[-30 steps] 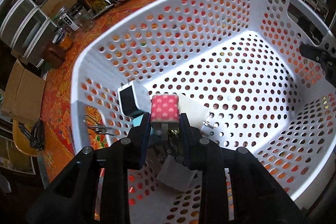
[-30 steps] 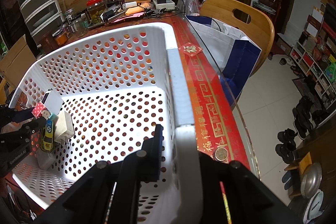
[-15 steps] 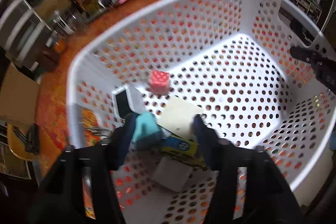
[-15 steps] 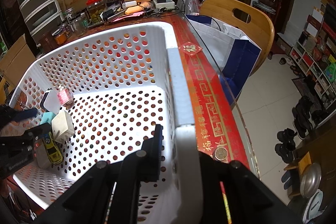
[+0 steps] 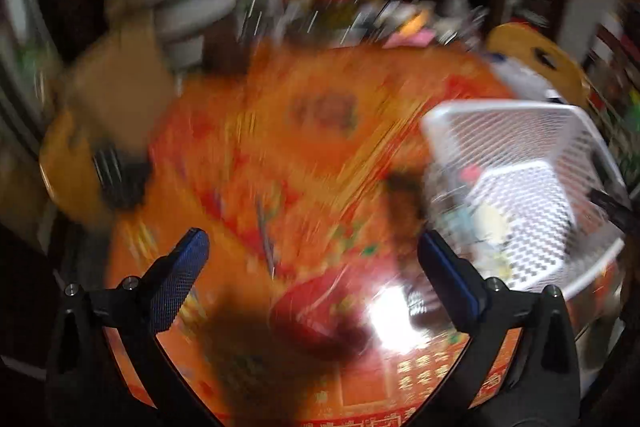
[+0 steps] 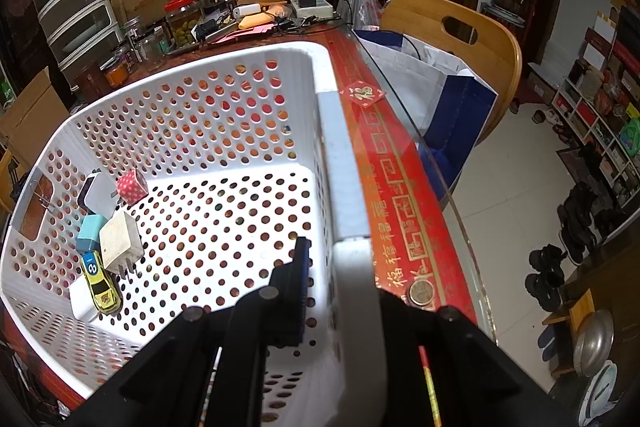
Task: Organize rigid objects
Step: 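Grasp the thin metal rod with the left tool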
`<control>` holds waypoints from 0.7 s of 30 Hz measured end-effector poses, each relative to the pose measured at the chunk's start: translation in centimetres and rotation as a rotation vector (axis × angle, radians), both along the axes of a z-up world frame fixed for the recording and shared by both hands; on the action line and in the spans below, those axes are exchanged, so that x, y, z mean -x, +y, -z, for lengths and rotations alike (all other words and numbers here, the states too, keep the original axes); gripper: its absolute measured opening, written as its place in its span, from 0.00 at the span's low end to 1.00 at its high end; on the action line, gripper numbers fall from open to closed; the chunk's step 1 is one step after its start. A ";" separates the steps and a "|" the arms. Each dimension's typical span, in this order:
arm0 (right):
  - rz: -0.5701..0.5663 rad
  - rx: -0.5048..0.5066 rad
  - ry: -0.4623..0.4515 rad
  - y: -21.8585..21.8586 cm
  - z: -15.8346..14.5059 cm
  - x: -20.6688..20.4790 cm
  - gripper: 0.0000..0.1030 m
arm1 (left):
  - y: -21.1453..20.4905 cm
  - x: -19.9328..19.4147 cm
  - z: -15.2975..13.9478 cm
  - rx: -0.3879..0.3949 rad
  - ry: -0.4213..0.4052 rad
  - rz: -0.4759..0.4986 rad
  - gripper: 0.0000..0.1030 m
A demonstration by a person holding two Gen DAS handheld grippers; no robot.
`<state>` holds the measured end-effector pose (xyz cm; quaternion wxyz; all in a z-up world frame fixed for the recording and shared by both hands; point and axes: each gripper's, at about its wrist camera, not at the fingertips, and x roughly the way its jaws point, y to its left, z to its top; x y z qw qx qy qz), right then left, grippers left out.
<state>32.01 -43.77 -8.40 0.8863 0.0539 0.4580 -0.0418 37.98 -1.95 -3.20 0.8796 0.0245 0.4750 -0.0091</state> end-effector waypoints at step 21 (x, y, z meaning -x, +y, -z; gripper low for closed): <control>-0.002 0.005 0.002 0.1 0.1 -0.1 0.11 | 4.1 -7.4 12.4 0.063 0.192 -0.143 0.33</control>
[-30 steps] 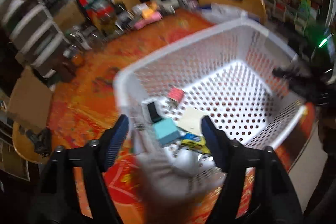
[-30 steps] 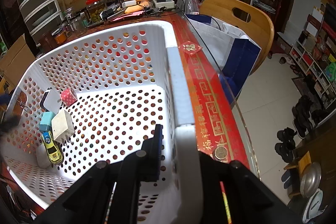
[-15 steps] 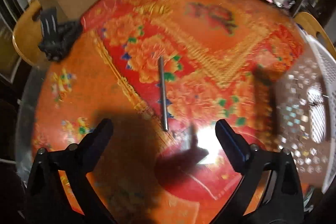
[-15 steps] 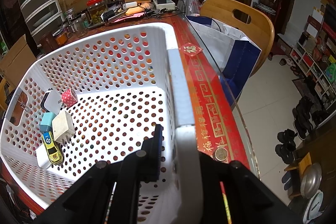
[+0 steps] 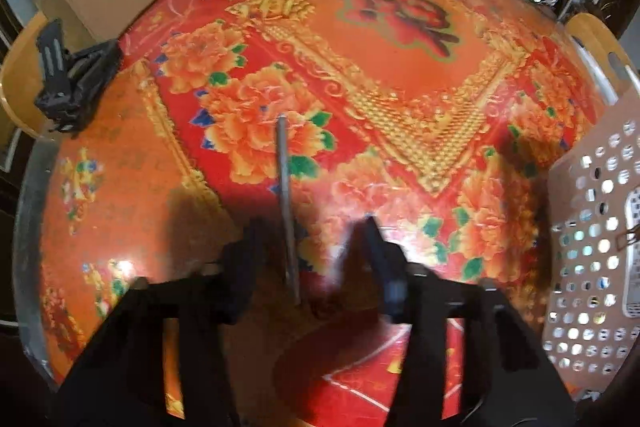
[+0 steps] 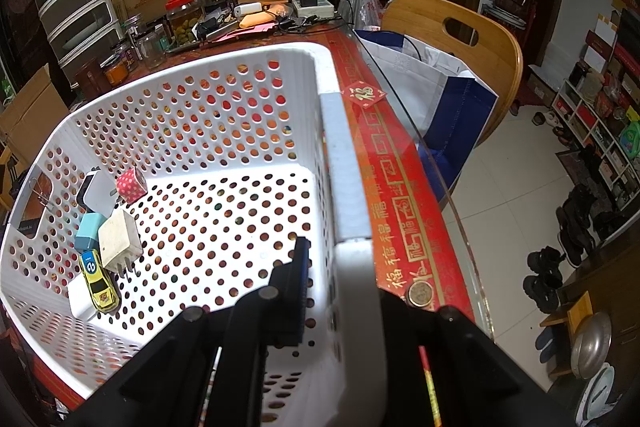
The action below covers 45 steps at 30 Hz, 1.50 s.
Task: Organize rigid objects
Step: 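Grasp the thin metal rod with the left tool, then carry the metal rod into the basket and open the left tool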
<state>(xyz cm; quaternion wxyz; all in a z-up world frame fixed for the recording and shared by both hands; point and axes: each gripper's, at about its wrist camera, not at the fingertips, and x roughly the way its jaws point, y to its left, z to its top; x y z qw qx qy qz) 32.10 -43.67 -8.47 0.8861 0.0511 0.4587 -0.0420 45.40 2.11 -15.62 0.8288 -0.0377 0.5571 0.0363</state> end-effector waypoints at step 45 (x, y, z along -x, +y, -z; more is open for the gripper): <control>0.001 0.000 -0.003 0.0 0.1 0.0 0.11 | -3.4 7.5 -14.2 0.009 -0.304 0.129 0.05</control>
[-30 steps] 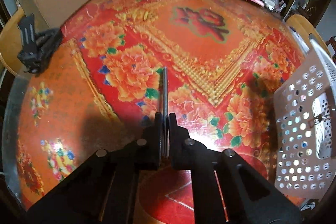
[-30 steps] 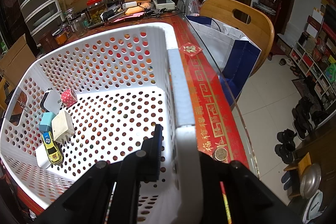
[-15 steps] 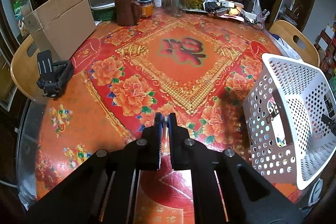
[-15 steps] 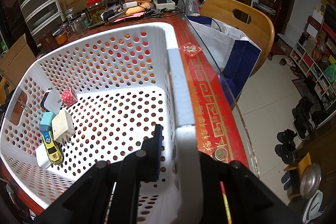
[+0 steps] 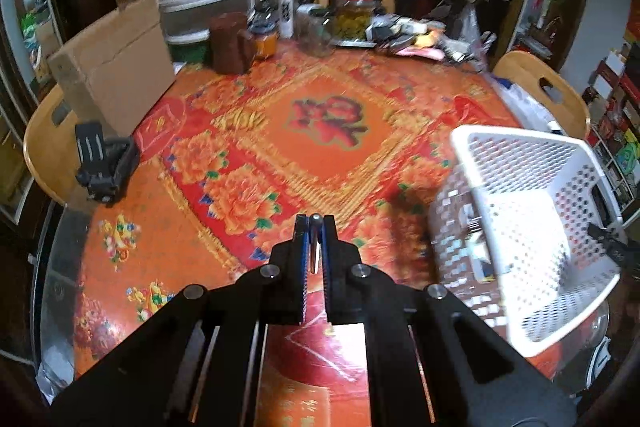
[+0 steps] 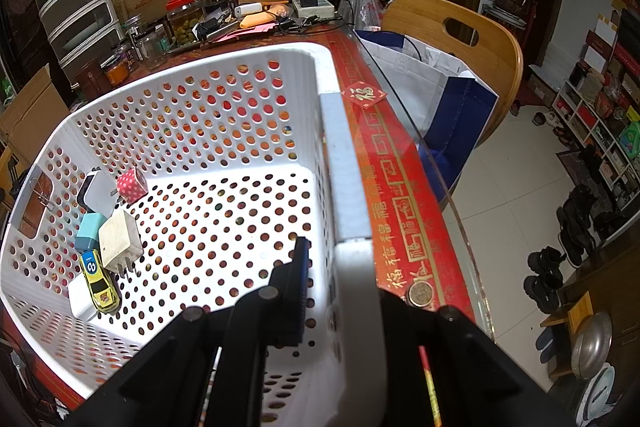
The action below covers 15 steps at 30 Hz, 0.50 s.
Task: Organize rigid objects
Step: 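Carry the metal rod into the basket and open the left tool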
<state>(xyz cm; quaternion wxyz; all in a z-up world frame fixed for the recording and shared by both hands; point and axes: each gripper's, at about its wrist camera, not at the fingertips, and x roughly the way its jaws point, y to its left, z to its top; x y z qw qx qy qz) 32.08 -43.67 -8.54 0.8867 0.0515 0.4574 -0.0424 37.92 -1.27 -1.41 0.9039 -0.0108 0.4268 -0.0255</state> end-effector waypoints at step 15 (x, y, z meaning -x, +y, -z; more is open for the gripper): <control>0.000 0.002 0.004 0.0 0.2 0.1 0.11 | -15.7 2.1 -7.6 0.004 -0.043 0.322 0.05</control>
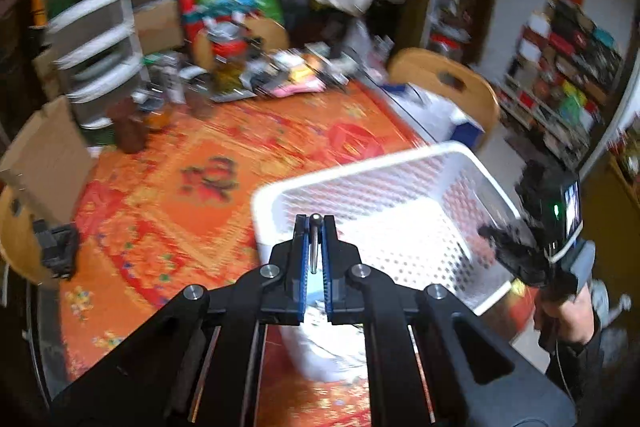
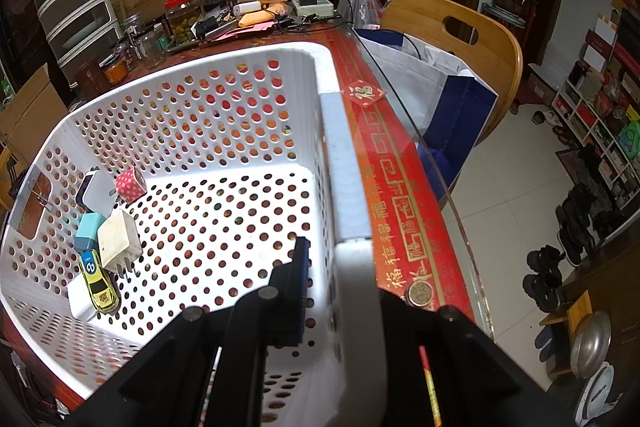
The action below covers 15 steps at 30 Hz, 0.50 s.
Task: Organize rigid objects
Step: 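Carry the metal rod into the basket and open the left tool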
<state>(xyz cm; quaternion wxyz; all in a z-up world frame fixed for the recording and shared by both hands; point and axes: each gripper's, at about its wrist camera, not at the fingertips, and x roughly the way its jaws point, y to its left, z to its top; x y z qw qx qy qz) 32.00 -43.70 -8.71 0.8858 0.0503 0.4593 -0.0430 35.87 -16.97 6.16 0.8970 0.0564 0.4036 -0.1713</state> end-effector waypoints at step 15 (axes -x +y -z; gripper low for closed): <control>-0.005 0.001 -0.004 0.0 -0.1 0.0 0.11 | -6.1 -5.0 12.1 -0.135 0.267 0.013 0.05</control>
